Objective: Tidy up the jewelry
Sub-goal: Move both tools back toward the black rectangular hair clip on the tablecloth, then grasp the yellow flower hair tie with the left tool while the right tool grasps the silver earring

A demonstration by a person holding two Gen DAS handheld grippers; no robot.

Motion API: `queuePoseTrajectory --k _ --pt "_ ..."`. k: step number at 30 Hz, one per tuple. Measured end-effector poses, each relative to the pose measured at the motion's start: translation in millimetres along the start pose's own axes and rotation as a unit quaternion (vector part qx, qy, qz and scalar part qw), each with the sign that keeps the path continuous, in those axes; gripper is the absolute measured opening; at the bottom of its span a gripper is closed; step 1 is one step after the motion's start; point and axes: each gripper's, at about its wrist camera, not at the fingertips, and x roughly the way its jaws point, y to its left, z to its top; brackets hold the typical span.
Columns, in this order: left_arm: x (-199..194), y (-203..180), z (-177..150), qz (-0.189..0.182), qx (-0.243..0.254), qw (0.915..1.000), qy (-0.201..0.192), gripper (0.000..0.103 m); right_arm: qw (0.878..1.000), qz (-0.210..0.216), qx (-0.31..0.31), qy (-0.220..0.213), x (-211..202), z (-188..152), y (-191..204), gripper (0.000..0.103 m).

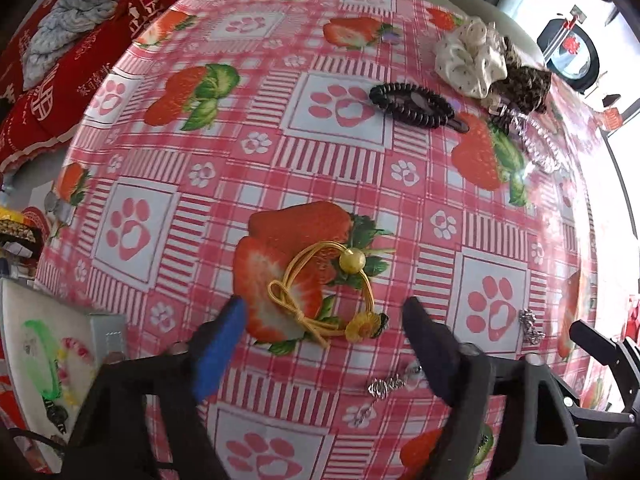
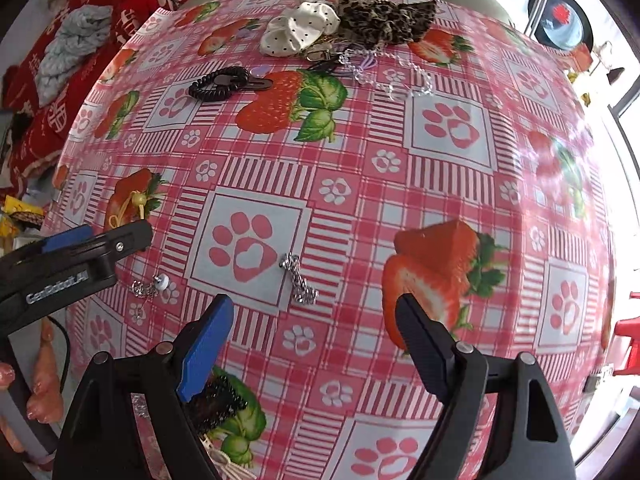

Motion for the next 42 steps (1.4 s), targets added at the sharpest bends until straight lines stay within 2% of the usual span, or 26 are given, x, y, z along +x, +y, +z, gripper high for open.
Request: queuePoseTrajectory --k 4,8,10,13,15,17,18,20,22,23,25,30,33,42 --pt "5.3 -4.2 1.6 0.008 0.005 0.9999 -0.004 0.082 1.000 -0.002 -0.008 0.006 7.4 2.3 2.6 0.074" --pt "5.7 -5.5 3.2 0.007 0.006 0.9999 -0.008 0.081 1.000 -0.010 -0.022 0.006 12.4 2.8 7.2 0.073" --pt "6.0 -5.5 3.0 0.006 0.007 0.9999 -0.012 0.075 0.999 -0.020 -0.035 0.004 14.2 2.7 11.9 0.073" --pt "2.0 -8.5 2.0 0.002 0.013 0.9998 -0.017 0.063 0.998 -0.035 -0.049 0.003 15.3 1.4 17.2 0.071" --pt "-2.1 -9.7 0.6 -0.002 0.019 0.9996 -0.019 0.046 0.998 -0.038 -0.058 0.000 14.3 0.6 20.3 0.066" --pt "-3.2 -10.8 0.4 -0.010 0.021 0.9995 -0.019 0.035 0.997 -0.037 -0.066 -0.001 13.7 0.7 23.9 0.059" --pt "-4.4 -11.9 0.3 -0.014 0.022 0.9995 -0.019 0.025 0.997 -0.036 -0.073 -0.001 13.1 0.9 26.5 0.054" --pt "-5.2 -13.4 -0.1 -0.018 0.024 0.9994 -0.018 0.021 0.996 -0.035 -0.077 -0.001 12.6 1.1 31.0 0.047" --pt "-6.3 -12.7 -1.4 -0.023 0.022 0.9993 -0.018 0.019 0.996 -0.033 -0.077 -0.002 12.7 2.5 33.2 0.031" --pt "-6.0 -9.9 -1.7 -0.027 0.021 0.9993 -0.017 0.012 0.996 -0.033 -0.077 -0.002 12.7 3.0 33.8 0.028" --pt "-9.9 -7.8 -3.9 -0.031 0.022 0.9991 -0.021 0.012 0.996 -0.033 -0.078 -0.003 12.7 3.5 35.9 0.013" --pt "-27.6 -5.2 -8.8 -0.042 0.025 0.9981 -0.039 0.012 0.998 -0.025 -0.061 -0.008 11.7 5.8 34.7 0.012" --pt "-38.7 -3.8 -13.9 -0.049 0.026 0.9973 -0.048 0.012 1.000 0.011 -0.027 -0.009 4.1 4.0 22.8 0.012" --pt "-47.8 -9.1 -21.5 -0.053 0.040 0.9966 -0.048 0.013 0.999 0.040 0.009 -0.014 -19.0 -5.2 8.5 0.012"
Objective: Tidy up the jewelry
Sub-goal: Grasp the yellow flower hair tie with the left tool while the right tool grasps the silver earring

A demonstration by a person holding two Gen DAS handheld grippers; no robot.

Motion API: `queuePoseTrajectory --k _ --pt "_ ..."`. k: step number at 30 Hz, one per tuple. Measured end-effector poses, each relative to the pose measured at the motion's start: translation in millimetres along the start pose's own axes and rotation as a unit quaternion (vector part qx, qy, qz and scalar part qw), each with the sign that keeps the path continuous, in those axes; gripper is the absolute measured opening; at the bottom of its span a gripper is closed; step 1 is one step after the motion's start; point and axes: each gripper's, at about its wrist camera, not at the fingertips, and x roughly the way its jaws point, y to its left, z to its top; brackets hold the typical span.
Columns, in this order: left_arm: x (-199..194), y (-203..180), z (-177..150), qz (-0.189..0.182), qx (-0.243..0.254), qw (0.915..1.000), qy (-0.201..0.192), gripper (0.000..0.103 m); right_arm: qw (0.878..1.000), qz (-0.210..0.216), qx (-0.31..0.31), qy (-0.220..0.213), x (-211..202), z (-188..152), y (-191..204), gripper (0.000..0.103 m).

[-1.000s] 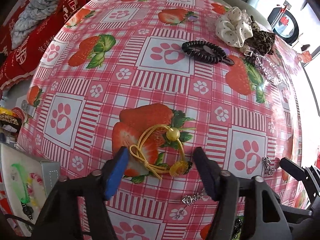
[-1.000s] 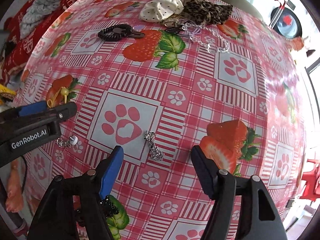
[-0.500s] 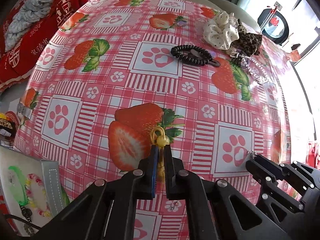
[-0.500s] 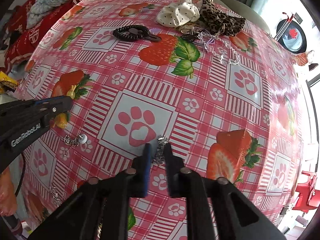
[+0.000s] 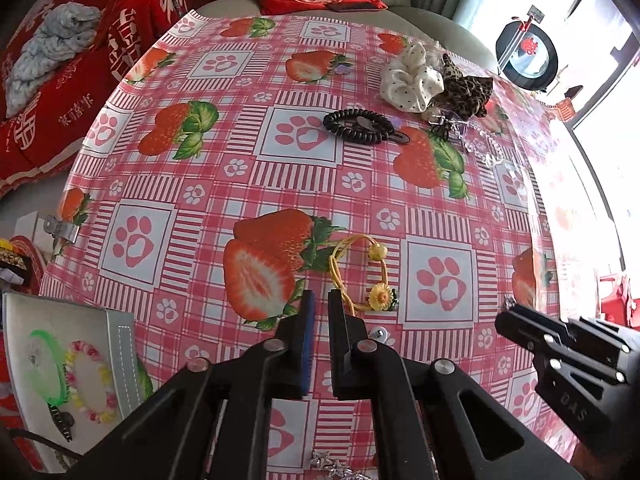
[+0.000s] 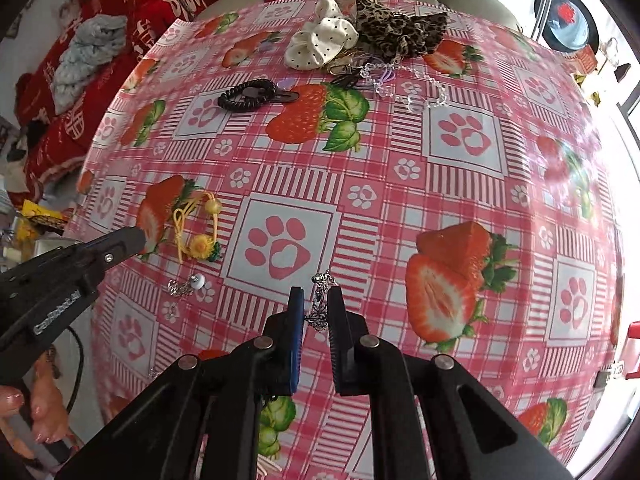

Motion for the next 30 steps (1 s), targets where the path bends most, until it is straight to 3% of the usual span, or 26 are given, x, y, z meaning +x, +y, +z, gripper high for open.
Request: queuePoseTrajectory --k 5,6,7,8,12,15,18,19,22,23,25,27,28,30 --pt "2.3 -2.5 -1.3 -0.006 -0.010 0.9999 0.009 0.013 1.000 0.006 0.011 -0.002 -8.0 -5.1 -5.9 0.012" --pt "2.1 -3.4 -1.8 -0.004 -0.008 0.9999 0.007 0.020 1.000 0.008 0.016 -0.003 -9.7 -6.5 -8.5 0.012" --pt "2.4 -3.9 -1.6 -0.002 -0.008 0.9999 0.008 0.042 1.000 0.008 0.019 -0.003 -11.2 -7.4 -10.7 0.012" --pt "3.5 -4.4 -0.7 0.006 -0.008 0.9999 0.014 0.103 1.000 0.009 0.023 -0.004 -12.9 -8.5 -13.5 0.012" --pt "12.4 -9.2 4.2 0.011 -0.003 0.9999 0.011 0.103 0.999 0.013 0.038 -0.007 -19.4 -12.6 -24.5 0.013" --pt "28.7 -18.8 8.5 0.040 0.004 0.9990 0.018 0.103 0.999 0.016 0.045 -0.010 -22.3 -13.8 -29.8 0.013" --pt "48.2 -27.9 13.1 0.037 0.013 0.9987 0.033 0.103 0.999 0.019 0.049 -0.009 -23.5 -15.4 -32.7 0.013" --pt "53.3 -31.1 13.7 0.040 0.018 0.9984 0.035 0.100 0.999 0.019 0.050 -0.010 -24.2 -16.3 -33.5 0.012" --pt "71.4 -40.5 15.9 0.046 0.033 0.9968 0.056 0.080 0.998 0.020 0.053 -0.011 -26.7 -18.8 -36.5 0.013" --pt "70.8 -41.0 17.8 0.048 0.033 0.9971 0.050 0.079 0.998 0.021 0.054 -0.011 -27.2 -19.3 -37.3 0.012" --pt "71.2 -44.1 17.9 0.049 0.035 0.9972 0.045 0.065 0.998 0.023 0.058 -0.012 -28.8 -20.3 -40.0 0.012" --pt "69.9 -47.5 18.1 0.043 0.048 0.9972 0.037 0.021 0.998 0.024 0.061 -0.013 -30.2 -21.5 -42.2 0.013" --pt "70.3 -48.7 18.1 0.040 0.052 0.9971 0.039 0.014 0.998 0.024 0.062 -0.013 -30.6 -21.9 -42.9 0.013" --pt "68.6 -47.2 17.8 0.030 0.051 0.9975 0.037 0.012 0.998 0.024 0.064 -0.012 -31.4 -22.3 -44.1 0.013"
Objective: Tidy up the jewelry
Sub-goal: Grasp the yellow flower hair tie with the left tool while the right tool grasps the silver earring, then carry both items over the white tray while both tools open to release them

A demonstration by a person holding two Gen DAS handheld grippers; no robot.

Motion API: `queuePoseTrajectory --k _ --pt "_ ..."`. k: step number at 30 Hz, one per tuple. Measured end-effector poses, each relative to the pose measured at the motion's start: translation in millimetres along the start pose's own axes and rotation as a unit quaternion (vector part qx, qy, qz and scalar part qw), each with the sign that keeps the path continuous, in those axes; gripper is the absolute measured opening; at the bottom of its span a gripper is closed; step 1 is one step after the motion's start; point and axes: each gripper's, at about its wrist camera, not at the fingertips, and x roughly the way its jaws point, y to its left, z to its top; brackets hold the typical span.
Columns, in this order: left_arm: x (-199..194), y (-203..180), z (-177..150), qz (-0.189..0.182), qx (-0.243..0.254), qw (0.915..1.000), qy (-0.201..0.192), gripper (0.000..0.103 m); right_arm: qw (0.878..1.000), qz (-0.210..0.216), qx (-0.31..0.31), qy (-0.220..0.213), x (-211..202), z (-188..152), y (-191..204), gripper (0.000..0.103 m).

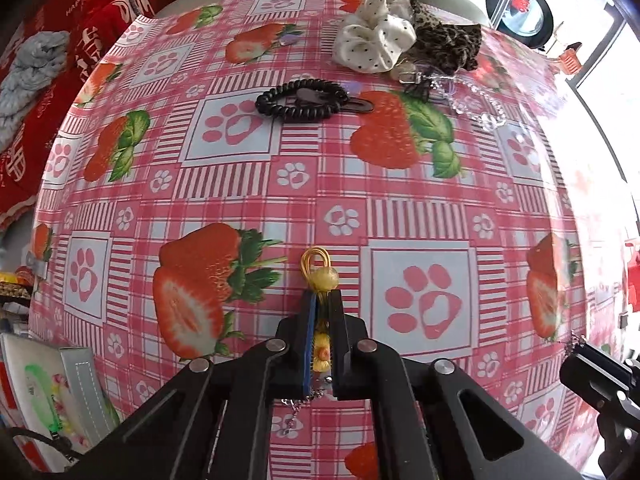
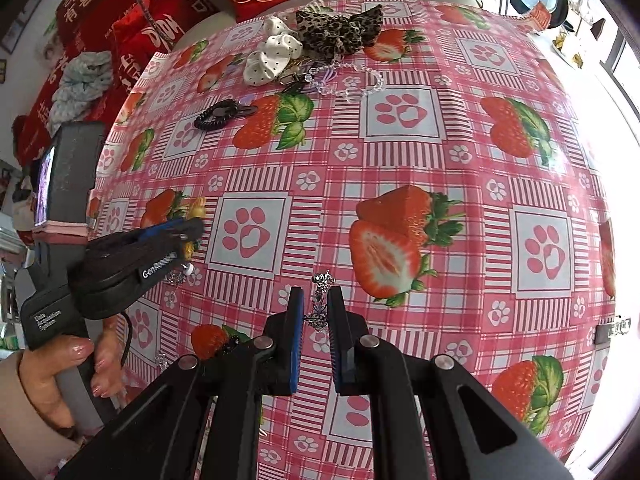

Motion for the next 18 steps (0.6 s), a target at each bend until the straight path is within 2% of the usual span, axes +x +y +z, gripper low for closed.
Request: queuePoseTrajectory --k 3,14,18 --pt "-8.9 6.2 -3.6 -0.027 -0.012 0.9995 -0.011 0.012 1.000 0.002 0.004 -0.001 -2.5 -1.3 -0.4 0.012" --pt "-78.3 34.6 -18.0 -0.064 -0.026 0.9961 -0.054 0.012 1.000 0.012 0.001 -0.005 -13.4 -4.1 14.2 0.013" --pt "-111.7 41.9 -52.0 -0.065 -0.037 0.9951 -0.065 0.012 1.000 0.020 -0.011 -0.006 -19.0 -4.4 30.3 0.012"
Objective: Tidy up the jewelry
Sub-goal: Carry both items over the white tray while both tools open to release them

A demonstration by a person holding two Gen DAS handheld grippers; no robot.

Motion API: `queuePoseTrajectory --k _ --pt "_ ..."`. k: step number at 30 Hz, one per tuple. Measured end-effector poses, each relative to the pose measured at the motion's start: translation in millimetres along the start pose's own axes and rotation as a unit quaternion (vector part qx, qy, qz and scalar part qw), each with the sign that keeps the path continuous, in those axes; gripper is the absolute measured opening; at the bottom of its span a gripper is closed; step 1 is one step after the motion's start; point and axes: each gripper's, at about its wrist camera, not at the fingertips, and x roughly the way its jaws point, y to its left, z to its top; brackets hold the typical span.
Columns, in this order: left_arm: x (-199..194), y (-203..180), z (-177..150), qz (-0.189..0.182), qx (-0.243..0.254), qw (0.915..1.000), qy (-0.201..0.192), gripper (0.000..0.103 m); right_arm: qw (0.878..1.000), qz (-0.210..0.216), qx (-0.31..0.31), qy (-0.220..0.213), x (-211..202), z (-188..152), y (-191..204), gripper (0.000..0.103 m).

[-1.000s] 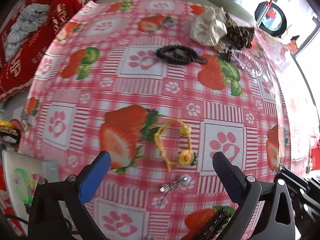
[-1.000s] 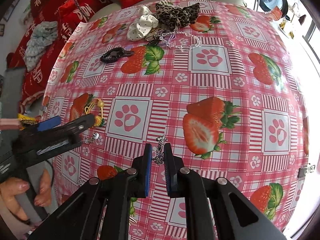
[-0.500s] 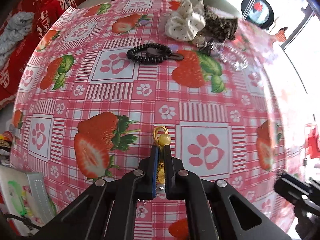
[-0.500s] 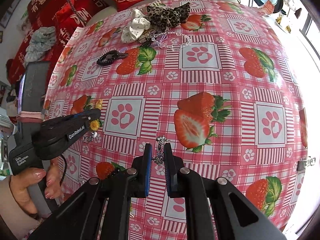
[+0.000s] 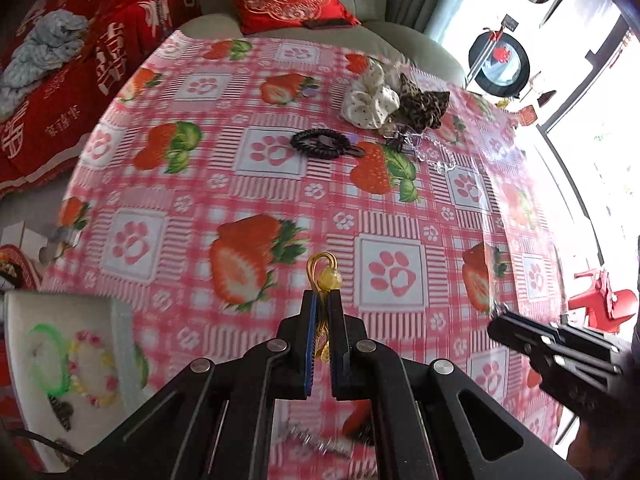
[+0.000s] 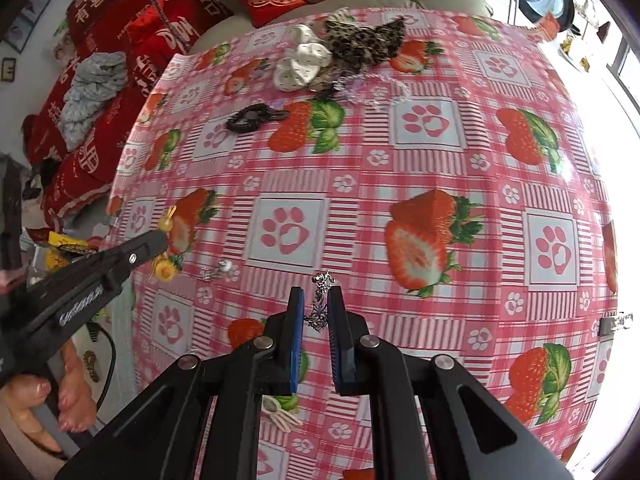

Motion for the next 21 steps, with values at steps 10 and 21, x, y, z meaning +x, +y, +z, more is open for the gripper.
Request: queuePoseTrajectory --k 10,21 --pt "-59.0 67.4 -52.1 0.035 -0.042 0.9984 -0.013 0.012 0.998 0.031 -0.055 0.009 0.7 -1.4 70.7 0.013" --pt "-86.8 157.0 -133.1 0.089 -0.133 0.9870 0.014 0.012 0.983 0.091 -0.156 0.043 31.8 -10.3 197.9 0.013"
